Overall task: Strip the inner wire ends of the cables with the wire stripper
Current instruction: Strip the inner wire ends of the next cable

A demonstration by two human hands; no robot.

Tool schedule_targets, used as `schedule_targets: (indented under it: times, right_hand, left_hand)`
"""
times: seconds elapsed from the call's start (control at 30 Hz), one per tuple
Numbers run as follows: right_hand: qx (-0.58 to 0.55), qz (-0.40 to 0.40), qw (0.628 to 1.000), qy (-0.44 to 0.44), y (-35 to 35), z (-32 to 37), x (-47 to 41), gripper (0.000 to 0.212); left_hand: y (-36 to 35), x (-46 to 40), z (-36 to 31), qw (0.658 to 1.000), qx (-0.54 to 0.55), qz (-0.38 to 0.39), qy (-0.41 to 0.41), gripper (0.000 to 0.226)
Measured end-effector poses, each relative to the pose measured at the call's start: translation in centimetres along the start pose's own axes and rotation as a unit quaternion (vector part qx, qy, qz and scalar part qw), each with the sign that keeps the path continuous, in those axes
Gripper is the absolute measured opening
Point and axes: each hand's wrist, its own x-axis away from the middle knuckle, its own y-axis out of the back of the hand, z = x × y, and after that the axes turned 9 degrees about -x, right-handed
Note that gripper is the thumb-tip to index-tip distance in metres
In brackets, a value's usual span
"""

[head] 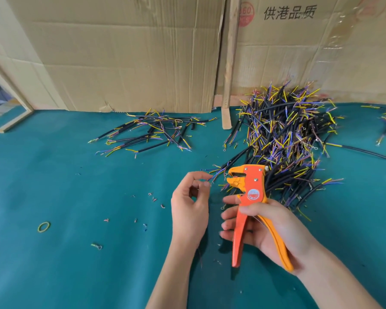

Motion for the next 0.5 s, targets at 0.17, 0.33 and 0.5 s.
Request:
schedule_targets:
  times: [0.17,0.33,0.5]
  right_hand:
    - [0.015,0.013,1.0,-0.021,0.3,0.5,0.1,0.041]
    - [0.083,0.069,0.993,-0.042,1.0,1.8,1.0,0.051]
    - [0.137,0.072,0.987,-0.047,1.3,2.3,1.4,0.048]
  left_hand:
    - [0.0,0.1,0.2,1.0,-0.012,-0.001,-0.009,0.027]
    - [0.0,0.1,0.3,1.0,-0.015,-0.005,0.007,0.031]
    - [-0.1,0.1,0.4,1.0,-0.014,-0.008,0.017,0.032]
